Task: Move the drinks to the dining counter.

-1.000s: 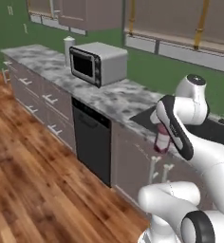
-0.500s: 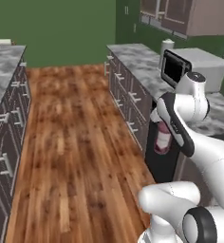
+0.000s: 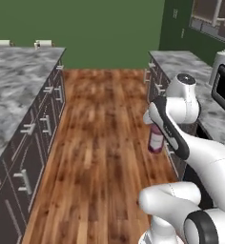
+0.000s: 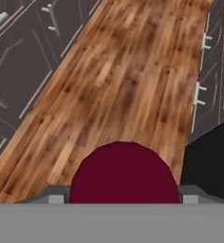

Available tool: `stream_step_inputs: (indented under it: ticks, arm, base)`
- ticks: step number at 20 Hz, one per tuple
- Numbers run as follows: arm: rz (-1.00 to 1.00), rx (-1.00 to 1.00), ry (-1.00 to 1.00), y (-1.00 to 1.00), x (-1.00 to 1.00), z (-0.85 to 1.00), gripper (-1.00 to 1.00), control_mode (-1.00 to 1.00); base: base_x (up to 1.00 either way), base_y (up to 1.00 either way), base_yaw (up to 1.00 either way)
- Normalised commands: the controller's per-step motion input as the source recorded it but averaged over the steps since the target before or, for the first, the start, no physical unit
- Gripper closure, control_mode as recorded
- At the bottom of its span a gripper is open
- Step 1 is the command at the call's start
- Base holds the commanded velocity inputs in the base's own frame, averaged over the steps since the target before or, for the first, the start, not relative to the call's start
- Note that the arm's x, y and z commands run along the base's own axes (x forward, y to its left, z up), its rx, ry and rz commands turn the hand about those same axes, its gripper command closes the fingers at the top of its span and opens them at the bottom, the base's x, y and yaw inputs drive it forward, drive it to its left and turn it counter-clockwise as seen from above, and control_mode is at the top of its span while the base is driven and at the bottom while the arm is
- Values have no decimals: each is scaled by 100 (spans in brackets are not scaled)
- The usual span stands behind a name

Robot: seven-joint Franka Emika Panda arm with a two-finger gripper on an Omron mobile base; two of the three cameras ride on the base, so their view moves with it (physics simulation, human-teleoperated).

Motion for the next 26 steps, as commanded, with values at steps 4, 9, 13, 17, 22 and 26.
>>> stream_step_inputs:
  ticks: [4,9,13,17,22,26]
  arm:
    - [0,0,0,0,0,0,100,100]
    - [0,0,0,0,0,0,100,100]
    - [0,0,0,0,0,0,100,100]
    - [0,0,0,0,0,0,100,100]
    - [0,0,0,0,0,0,100,100]
    - [0,0,0,0,0,0,100,100]
  base:
    - [100,-1,1]
    - [100,0,0]
    - [100,-11,0]
    - [100,-10,-2]
    - [100,-16,0]
    - [100,-19,0]
